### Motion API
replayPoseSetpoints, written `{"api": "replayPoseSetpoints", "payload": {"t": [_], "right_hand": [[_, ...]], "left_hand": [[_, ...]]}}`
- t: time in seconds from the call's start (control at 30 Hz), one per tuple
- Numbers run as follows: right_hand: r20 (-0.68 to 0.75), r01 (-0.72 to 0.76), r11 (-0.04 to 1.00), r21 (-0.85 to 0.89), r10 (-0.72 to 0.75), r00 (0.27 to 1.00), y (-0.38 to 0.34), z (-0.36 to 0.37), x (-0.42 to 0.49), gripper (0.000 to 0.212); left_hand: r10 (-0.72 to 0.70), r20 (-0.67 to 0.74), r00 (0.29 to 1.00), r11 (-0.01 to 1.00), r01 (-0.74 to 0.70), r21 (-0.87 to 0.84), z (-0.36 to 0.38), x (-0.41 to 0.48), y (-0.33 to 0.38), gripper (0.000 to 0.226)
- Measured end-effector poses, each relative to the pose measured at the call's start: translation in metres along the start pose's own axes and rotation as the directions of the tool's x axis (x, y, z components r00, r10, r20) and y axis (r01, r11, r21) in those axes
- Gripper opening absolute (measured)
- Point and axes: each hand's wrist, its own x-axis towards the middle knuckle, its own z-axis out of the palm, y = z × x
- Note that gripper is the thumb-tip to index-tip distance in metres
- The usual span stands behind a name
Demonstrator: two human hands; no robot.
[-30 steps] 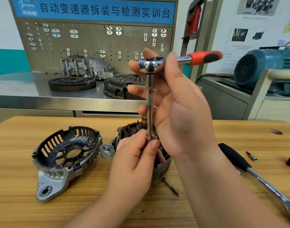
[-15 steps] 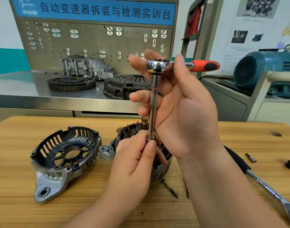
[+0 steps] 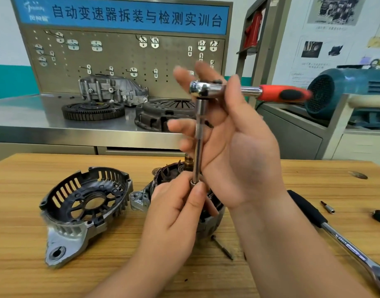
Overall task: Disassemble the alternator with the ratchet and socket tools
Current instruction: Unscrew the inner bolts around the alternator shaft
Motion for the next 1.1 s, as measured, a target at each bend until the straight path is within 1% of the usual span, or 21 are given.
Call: {"api": "replayPoseSetpoints", "payload": {"t": [0.07,0.13,0.2,0.3,0.37,0.43,0.5,0.57,0.6,0.7,0.77,0.87,0.93,1.0,1.03,1.1], "right_hand": [[0.019,-0.067,0.998,0.011,0.066,0.998,0.000,-0.005,0.001,0.046],[0.035,-0.074,0.997,0.006,0.073,0.997,0.001,-0.006,0.001,0.048],[0.031,-0.027,1.000,-0.011,0.027,0.999,0.004,-0.003,0.001,0.040],[0.012,0.092,0.994,-0.064,-0.092,0.996,0.007,0.002,-0.001,0.027],[0.021,0.187,0.977,-0.103,-0.186,0.982,0.007,0.004,-0.001,0.024],[0.027,0.223,0.969,-0.109,-0.222,0.975,0.006,0.004,-0.001,0.024],[0.022,0.193,0.978,-0.073,-0.192,0.981,0.006,0.005,-0.001,0.025],[0.020,0.116,0.993,-0.010,-0.116,0.993,0.005,0.003,-0.001,0.031],[0.024,0.076,0.997,0.016,-0.076,0.997,0.004,0.001,-0.001,0.035],[0.028,0.010,0.999,0.048,-0.011,1.000,0.003,-0.005,0.000,0.044],[0.010,0.014,0.999,0.048,-0.014,1.000,0.004,-0.005,0.000,0.043],[-0.013,0.086,0.996,0.018,-0.086,0.996,0.006,0.000,-0.001,0.031],[-0.018,0.186,0.980,-0.066,-0.188,0.982,0.006,0.002,-0.001,0.025],[-0.010,0.275,0.946,-0.169,-0.281,0.960,0.006,0.003,-0.002,0.023],[-0.005,0.292,0.937,-0.195,-0.298,0.954,0.006,0.004,-0.002,0.023],[-0.009,0.270,0.946,-0.178,-0.276,0.961,0.006,0.004,-0.003,0.021]], "left_hand": [[0.042,0.003,0.999,0.998,-0.042,0.053,0.000,0.000,0.001,0.027],[0.042,0.002,0.999,0.995,-0.042,0.089,-0.001,0.001,-0.002,0.033],[-0.011,-0.001,1.000,0.998,0.011,0.070,-0.001,0.001,-0.004,0.039],[-0.076,-0.008,0.997,0.997,0.076,0.019,-0.001,0.001,-0.003,0.037],[-0.072,-0.014,0.997,0.997,0.073,0.024,-0.001,0.002,-0.002,0.036],[-0.049,-0.019,0.999,0.997,0.049,0.053,-0.001,0.002,-0.004,0.034],[-0.042,-0.019,0.999,0.999,0.042,0.019,-0.001,0.001,-0.006,0.033],[-0.038,-0.006,0.999,0.999,0.037,-0.038,-0.001,0.001,-0.006,0.032],[-0.021,-0.004,1.000,0.999,0.021,-0.040,-0.001,0.001,-0.005,0.031],[0.047,0.017,0.999,0.998,-0.048,0.035,-0.002,0.002,-0.004,0.027],[0.048,0.035,0.998,0.997,-0.050,0.064,-0.003,0.003,-0.005,0.028],[0.009,0.013,1.000,0.997,-0.010,0.072,-0.002,0.003,-0.005,0.031],[-0.034,-0.008,0.999,0.997,0.035,0.074,-0.002,0.003,-0.004,0.034],[-0.043,-0.016,0.999,0.996,0.044,0.083,-0.003,0.003,-0.005,0.035],[-0.043,-0.013,0.999,0.996,0.044,0.079,-0.003,0.003,-0.006,0.035],[-0.046,-0.001,0.999,0.997,0.046,0.055,-0.003,0.003,-0.006,0.036]]}}
